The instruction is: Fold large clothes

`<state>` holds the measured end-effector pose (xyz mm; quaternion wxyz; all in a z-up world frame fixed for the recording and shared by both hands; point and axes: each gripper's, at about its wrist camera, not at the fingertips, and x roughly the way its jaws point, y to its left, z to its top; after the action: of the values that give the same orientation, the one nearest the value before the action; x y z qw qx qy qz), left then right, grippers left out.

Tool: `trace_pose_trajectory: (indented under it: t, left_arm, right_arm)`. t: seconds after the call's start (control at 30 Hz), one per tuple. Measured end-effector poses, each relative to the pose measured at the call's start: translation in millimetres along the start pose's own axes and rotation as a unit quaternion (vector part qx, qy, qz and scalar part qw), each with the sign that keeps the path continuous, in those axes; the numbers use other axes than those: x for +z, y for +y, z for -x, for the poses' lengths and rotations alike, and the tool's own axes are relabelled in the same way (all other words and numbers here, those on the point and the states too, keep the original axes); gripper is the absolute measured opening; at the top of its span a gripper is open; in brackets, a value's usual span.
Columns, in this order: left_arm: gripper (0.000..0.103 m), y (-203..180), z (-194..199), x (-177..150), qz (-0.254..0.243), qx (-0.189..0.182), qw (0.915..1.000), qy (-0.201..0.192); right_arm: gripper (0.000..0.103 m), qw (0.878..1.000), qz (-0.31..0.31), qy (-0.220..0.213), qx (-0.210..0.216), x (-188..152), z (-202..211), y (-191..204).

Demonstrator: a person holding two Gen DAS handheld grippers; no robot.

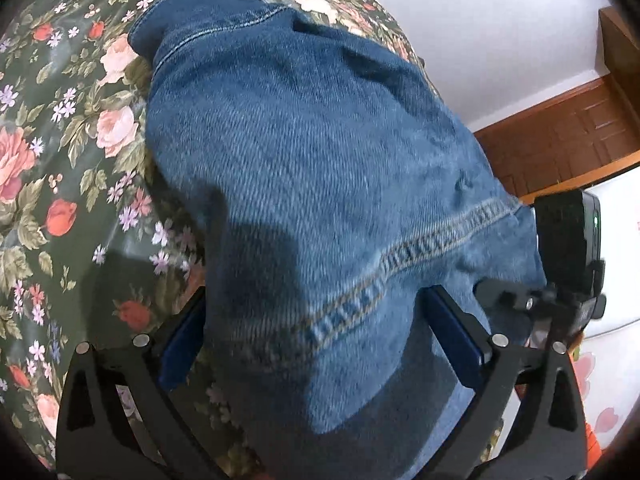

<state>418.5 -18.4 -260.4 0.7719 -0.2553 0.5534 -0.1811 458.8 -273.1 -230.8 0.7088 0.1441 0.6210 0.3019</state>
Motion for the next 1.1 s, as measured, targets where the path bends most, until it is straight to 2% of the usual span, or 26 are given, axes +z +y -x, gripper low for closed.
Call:
trace_pose_trajectory:
  t: [0.03,0.1,0.2,0.27,0.3,0.4,0.43,0.47,0.63,0.73,0.9,1.1]
  left_arm:
    - [0.098,-0.4,3.1,0.6,-0.002,-0.002,1.0,-0.005]
    - [0.084,-3.4,10.2,2.5,-0.014,0.002,0.9998,-0.012]
    - [0.073,-10.9,24.5,4.7,-0.034,0.002,0.9992,-0.02]
    - [0.07,-20.2,36.1,3.1,-0.062,0.016,0.9975,-0.029]
    - [0.068,-25.0,40.3,3.0,-0.073,0.024,0.9964,-0.034]
    - [0.061,-38.0,56.8,0.5,-0.096,0.037,0.9935,-0.049]
    - [0.059,-39.4,63.3,1.2,-0.101,0.035,0.9929,-0.052]
    - [0.057,-39.8,71.6,0.1,-0.105,0.035,0.9922,-0.058]
    - [0.054,-46.5,100.2,3.1,-0.126,0.049,0.9878,-0.078]
    - [0.054,-37.9,110.3,2.7,-0.115,0.048,0.9891,-0.08]
    - [0.053,-29.2,130.1,1.0,-0.119,0.059,0.9865,-0.096]
    - [0.052,-3.8,174.7,-2.2,-0.113,0.071,0.9836,-0.121]
  right_arm:
    - [0.1,1.0,0.002,0.0,0.001,-0.6,0.7,1.7]
    - [0.094,1.0,0.006,-0.005,0.002,-3.5,4.8,6.2]
    - [0.078,1.0,0.011,-0.013,-0.005,-5.9,12.5,14.5]
    - [0.056,1.0,0.016,-0.018,-0.005,-6.6,19.6,21.0]
    - [0.049,1.0,0.019,-0.021,0.001,-6.9,23.4,23.9]
    - [0.04,0.999,0.038,-0.026,-0.014,-8.0,28.4,41.0]
    - [0.031,0.999,0.038,-0.029,-0.014,-8.6,29.2,45.4]
    - [0.03,0.999,0.036,-0.028,-0.003,-8.7,30.5,49.4]
    - [0.027,0.999,0.039,-0.038,-0.001,-8.8,36.9,69.6]
    - [0.027,0.998,0.046,-0.04,0.0,-11.7,37.9,83.9]
    - [0.026,0.997,0.067,-0.04,-0.004,-18.8,31.7,114.2]
    - [0.026,0.996,0.084,-0.031,0.01,-15.9,15.5,154.0]
